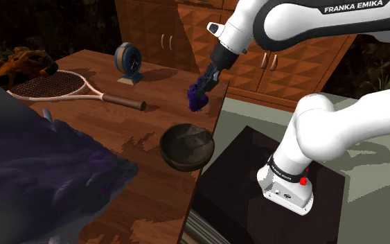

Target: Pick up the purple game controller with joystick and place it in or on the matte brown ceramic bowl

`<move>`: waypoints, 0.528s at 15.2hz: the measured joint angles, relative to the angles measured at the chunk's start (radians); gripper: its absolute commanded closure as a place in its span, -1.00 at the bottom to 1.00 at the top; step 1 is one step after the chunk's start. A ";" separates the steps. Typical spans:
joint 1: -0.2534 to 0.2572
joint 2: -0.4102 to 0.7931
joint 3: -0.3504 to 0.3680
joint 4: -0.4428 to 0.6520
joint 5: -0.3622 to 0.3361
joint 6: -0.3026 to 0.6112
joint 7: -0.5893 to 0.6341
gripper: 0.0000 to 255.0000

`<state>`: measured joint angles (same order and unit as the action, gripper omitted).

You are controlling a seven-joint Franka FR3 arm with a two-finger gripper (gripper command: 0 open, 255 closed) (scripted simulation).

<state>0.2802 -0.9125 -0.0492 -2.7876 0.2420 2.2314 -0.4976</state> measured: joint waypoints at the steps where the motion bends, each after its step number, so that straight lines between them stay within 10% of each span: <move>1: 0.009 -0.030 0.025 -0.018 0.009 -0.008 0.026 1.00; 8: 0.116 -0.185 0.223 -0.095 0.104 -0.043 0.234 1.00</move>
<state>0.3959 -1.0978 0.1735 -2.8829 0.3459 2.1889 -0.2636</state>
